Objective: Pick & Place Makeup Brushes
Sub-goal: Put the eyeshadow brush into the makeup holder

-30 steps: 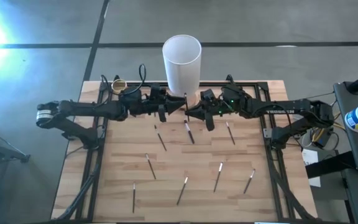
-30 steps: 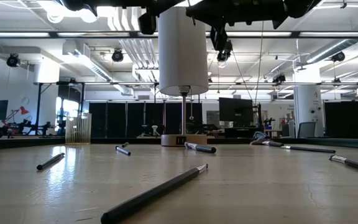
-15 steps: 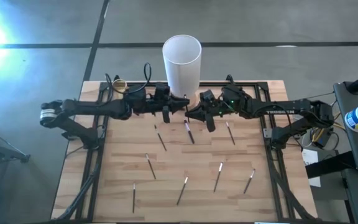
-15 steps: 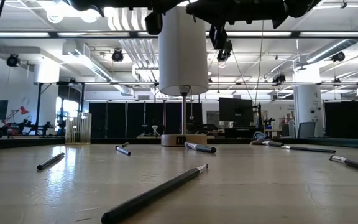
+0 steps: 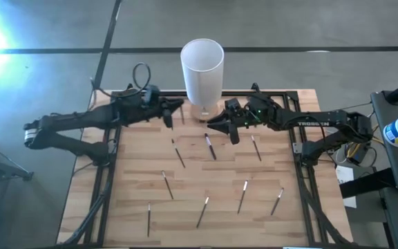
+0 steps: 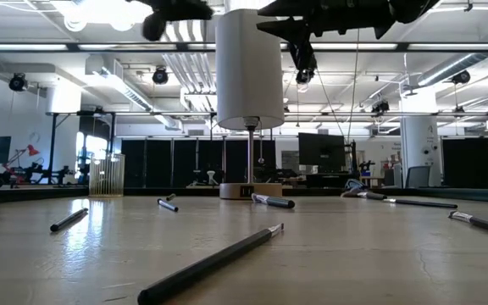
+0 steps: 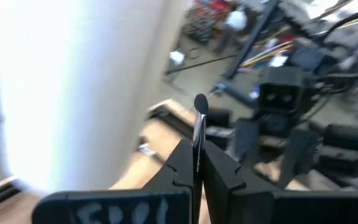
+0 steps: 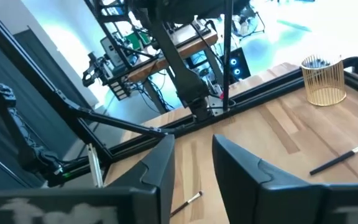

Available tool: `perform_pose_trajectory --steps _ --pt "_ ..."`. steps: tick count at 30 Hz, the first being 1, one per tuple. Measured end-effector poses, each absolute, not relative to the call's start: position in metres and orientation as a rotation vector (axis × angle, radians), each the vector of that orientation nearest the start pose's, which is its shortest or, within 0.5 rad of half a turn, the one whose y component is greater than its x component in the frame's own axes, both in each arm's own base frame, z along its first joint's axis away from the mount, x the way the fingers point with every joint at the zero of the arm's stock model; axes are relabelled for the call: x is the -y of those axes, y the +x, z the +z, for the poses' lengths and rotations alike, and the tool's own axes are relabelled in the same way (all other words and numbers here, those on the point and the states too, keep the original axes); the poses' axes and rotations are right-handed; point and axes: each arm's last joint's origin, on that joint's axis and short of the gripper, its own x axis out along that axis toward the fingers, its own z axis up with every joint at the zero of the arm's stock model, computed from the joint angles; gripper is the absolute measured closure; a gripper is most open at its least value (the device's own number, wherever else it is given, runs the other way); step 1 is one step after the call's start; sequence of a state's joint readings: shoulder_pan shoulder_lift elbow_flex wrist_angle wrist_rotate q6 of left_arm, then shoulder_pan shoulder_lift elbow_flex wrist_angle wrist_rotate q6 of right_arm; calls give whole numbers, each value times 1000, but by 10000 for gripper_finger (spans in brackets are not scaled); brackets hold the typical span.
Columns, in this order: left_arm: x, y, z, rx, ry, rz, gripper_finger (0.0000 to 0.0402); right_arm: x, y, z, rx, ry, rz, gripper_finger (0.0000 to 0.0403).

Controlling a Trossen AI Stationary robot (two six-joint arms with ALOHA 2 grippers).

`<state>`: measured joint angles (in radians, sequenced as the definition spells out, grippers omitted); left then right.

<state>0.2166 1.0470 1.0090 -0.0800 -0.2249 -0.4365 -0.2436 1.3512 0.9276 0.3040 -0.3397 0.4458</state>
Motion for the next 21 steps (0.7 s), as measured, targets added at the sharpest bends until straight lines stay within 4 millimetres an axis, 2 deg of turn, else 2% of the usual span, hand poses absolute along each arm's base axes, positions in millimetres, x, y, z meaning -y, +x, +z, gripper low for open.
perform_pose_trajectory --steps 3,6,10,14,17,21 --pt "-56 207 364 -49 -408 525 392 65 297 305 -130 471 68 326" --pt "-65 195 345 -69 -404 599 392 65 297 304 -137 472 64 357" --pt "-94 180 310 -84 -405 745 392 65 296 306 -131 467 65 389" --pt "-130 157 283 -30 -422 921 392 65 295 306 -135 468 63 394" --pt "-152 137 271 -7 -428 1076 392 65 295 306 -134 469 60 394" --pt "-168 114 266 -6 -389 1279 392 65 295 306 -136 476 59 394"
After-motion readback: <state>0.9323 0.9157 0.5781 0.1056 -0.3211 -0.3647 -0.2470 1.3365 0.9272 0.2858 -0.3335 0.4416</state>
